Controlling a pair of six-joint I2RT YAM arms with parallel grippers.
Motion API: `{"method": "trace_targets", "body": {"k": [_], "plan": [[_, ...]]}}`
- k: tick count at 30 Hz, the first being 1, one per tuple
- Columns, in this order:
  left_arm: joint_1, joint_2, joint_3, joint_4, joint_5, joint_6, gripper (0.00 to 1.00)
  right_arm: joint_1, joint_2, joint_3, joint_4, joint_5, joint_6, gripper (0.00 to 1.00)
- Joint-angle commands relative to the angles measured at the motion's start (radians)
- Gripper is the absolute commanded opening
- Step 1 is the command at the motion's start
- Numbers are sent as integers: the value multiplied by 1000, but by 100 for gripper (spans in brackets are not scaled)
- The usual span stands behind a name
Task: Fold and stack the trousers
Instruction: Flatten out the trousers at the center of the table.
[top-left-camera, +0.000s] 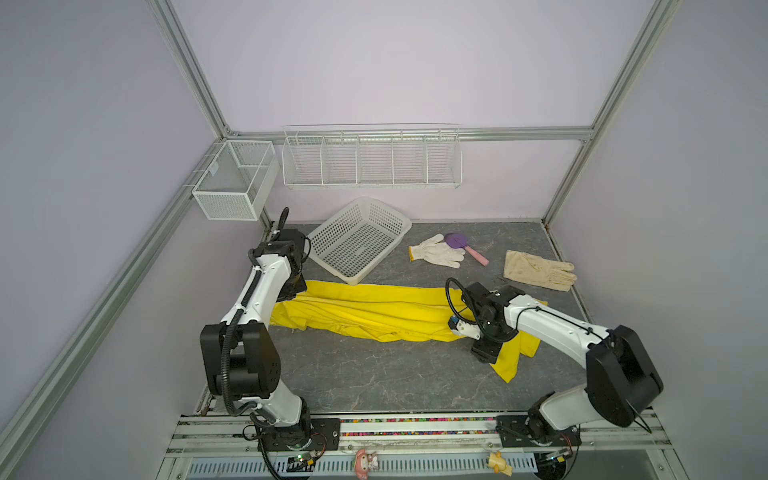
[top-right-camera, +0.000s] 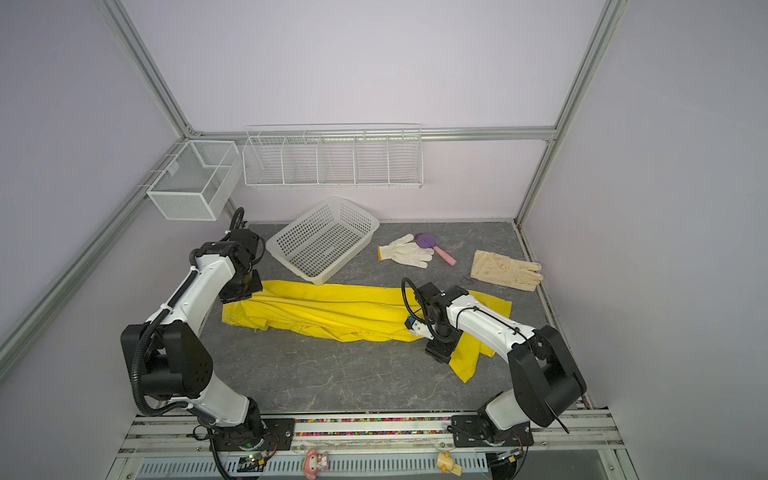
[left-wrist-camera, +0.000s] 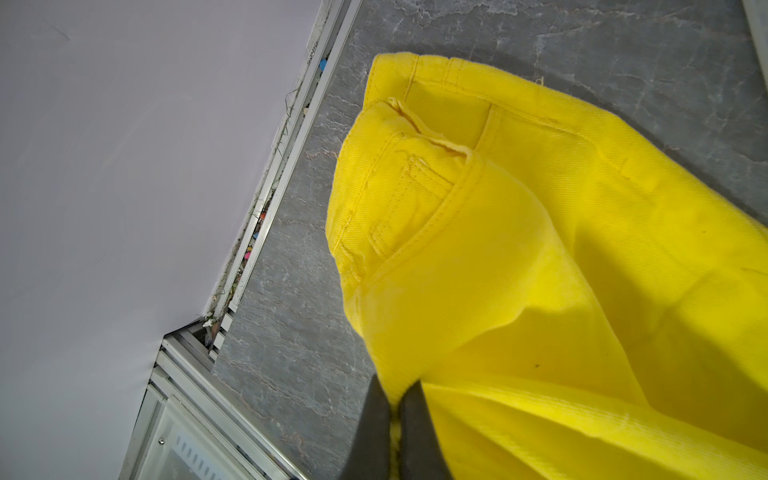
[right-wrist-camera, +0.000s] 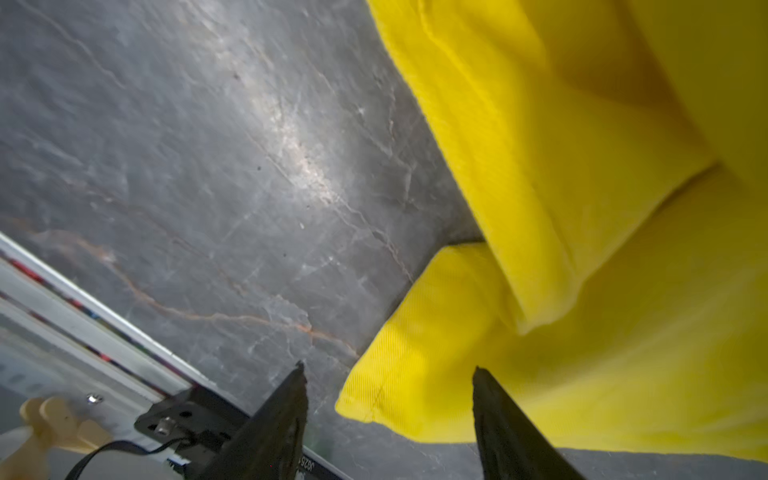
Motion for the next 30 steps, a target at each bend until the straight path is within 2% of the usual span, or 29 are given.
{"method": "trace_targets", "body": {"k": [1,9,14,22,26,30], "plan": [[12,3,38,-3,-28,20,0,-14,14,-39,101,-33,13,65],[14,37,53,-8,-21,32,0,-73,-15,-183,184,-32,32,56],[14,55,49,-4,-12,29,0,-124,-73,-262,246,-52,22,45],[20,64,48,-7,-17,37,0,-147,-114,-266,237,-50,-7,10],[20,59,43,-5,-9,34,0,-155,-190,-268,185,-8,-45,7],[20,39,33,-9,-8,29,0,-167,-235,-168,45,69,-148,7]]}}
